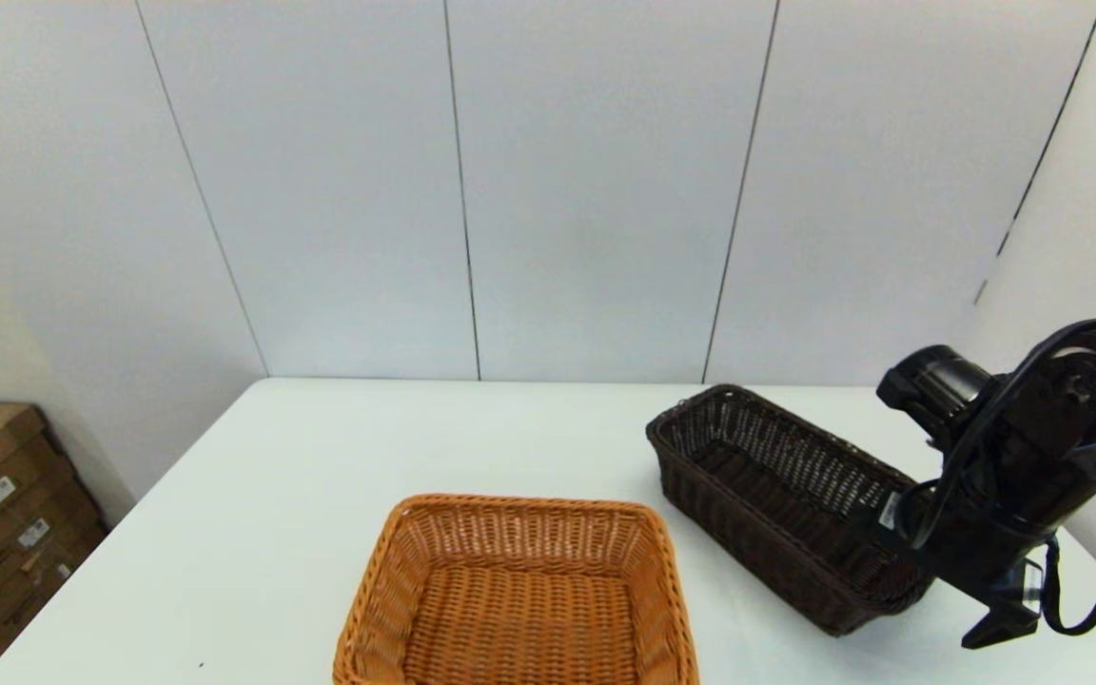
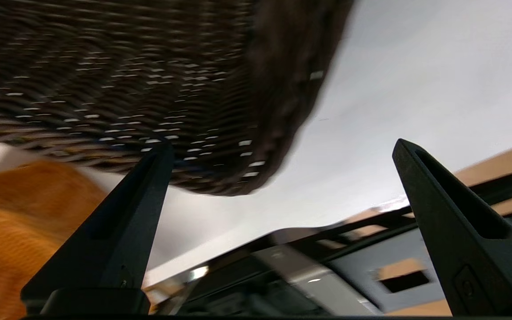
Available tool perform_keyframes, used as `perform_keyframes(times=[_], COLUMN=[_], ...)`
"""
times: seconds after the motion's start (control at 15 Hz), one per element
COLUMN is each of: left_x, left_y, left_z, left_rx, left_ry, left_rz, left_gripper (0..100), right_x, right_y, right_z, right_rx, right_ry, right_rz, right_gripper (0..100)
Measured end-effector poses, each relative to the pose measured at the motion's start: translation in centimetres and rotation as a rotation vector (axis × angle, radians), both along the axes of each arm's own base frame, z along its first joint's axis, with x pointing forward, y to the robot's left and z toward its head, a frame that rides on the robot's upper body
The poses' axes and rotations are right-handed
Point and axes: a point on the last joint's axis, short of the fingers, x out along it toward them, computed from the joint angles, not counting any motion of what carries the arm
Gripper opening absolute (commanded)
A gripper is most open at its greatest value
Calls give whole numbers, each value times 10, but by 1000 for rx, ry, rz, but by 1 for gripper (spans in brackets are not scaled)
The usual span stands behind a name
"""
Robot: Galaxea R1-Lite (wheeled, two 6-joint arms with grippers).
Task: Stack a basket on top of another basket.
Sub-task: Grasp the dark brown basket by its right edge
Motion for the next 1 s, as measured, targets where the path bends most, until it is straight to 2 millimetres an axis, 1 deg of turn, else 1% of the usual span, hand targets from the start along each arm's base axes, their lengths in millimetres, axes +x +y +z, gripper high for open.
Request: perform_keyframes(times=[0.53, 0.87, 1.0], left_x=[0, 0, 0], left_y=[0, 0, 0], left_z=[0, 0, 0], left_rx=[-1, 0, 0], left_ry=[1, 0, 0], left_rz=[0, 0, 0], left_gripper=[100, 100, 100], right_x=[9, 16, 17], right_y=[2, -2, -7], right_z=[-18, -34, -37], right_rx=[1, -41, -44], right_ry=[-42, -77, -68], right_rz=[-1, -21, -37], right_gripper=[100, 100, 100])
